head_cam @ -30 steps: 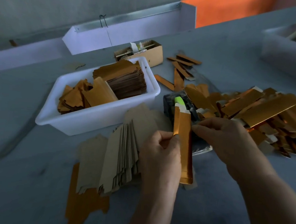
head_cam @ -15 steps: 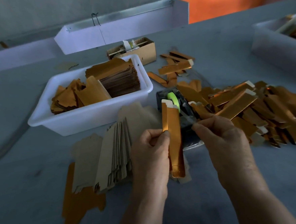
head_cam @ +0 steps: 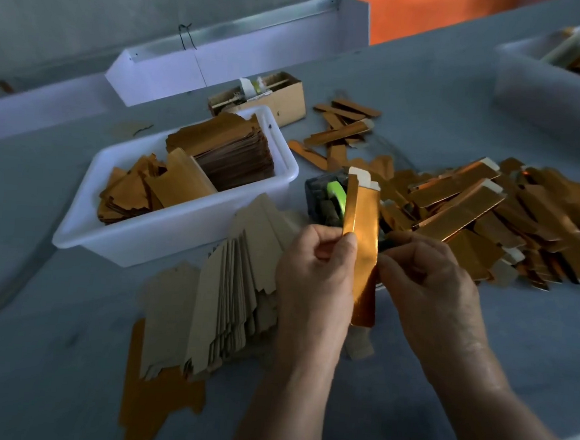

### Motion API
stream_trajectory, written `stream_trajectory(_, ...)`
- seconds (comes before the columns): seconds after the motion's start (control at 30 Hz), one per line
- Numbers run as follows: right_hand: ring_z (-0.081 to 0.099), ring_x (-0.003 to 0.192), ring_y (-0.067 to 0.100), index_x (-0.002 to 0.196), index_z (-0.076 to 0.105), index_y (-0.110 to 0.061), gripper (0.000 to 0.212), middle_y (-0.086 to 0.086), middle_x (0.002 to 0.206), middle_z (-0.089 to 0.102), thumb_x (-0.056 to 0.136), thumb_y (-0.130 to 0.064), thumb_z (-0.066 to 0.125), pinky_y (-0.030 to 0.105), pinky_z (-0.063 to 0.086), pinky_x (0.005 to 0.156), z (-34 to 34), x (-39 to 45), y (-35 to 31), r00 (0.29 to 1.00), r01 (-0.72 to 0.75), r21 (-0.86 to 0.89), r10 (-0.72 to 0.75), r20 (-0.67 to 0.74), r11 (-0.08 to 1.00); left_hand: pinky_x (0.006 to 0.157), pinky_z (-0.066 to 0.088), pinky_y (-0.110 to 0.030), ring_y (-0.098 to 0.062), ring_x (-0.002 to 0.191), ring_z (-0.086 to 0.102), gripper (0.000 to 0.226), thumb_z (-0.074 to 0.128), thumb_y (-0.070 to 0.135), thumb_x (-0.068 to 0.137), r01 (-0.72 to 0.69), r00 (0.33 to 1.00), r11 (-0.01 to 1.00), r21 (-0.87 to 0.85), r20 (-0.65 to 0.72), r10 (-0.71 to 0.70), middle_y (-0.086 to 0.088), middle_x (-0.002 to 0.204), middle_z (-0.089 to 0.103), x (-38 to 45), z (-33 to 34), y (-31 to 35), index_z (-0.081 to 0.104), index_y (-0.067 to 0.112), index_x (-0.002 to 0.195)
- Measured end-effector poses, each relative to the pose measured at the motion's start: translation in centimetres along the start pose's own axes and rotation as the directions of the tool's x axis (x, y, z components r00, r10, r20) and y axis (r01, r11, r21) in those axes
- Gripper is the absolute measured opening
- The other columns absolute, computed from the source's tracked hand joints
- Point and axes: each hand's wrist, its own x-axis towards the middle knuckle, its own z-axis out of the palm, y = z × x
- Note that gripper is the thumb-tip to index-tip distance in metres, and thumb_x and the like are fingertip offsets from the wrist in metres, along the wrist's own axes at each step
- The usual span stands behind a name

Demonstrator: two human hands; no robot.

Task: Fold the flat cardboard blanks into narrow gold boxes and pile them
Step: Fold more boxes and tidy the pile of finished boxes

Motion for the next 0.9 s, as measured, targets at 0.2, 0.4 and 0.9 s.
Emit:
stream_trajectory(0.2,0.054,0.104,0.012,0.074,0.062,-0.025,0.017,-0.007,0.114,0.055,0.082,-0.012,0.067,0.018,0.045,0.081,-0.1,0.2,0.5,0.997,0.08,-0.08,-0.081,-0.006,0.994,0.053,0.042,-0.007,0.016,0.076,0.052,0.009,0.06,0.03,0.091,-0.096,0.995,0.955,0.28,0.048,0.086,0.015,0.076,0.058,0.2,0.1,0.7,0.059,0.03,0.082)
stream_trajectory(0.4,0.051,0.081,0.002,0.076,0.063,-0.011,0.012,-0.005,0.106,0.055,0.085,-0.003,0.063,-0.001,0.039,0.063,-0.7,0.5,0.5,0.988,0.146,-0.245,-0.154,-0.016,0.959,0.05,0.042,-0.008,0.016,0.069,0.053,0.021,0.06,0.027,0.091,-0.129,0.991,0.898,0.42,0.088,0.101,0.019,0.068,0.053,0.3,0.2,1.6,0.052,0.032,0.072)
stream_trajectory(0.9,0.06,0.069,0.002,0.08,0.071,-0.019,0.021,-0.006,0.078,0.068,0.065,-0.024,0.056,0.011,0.046,0.053,-4.1,-0.5,-2.8,0.921,0.064,0.358,-0.193,0.337,0.931,0.051,0.051,-0.023,-0.008,0.057,0.064,0.009,0.069,0.019,0.085,0.129,0.967,0.991,0.042,0.216,-0.135,0.002,0.067,0.071,-1.1,-2.4,1.7,0.072,0.021,0.077)
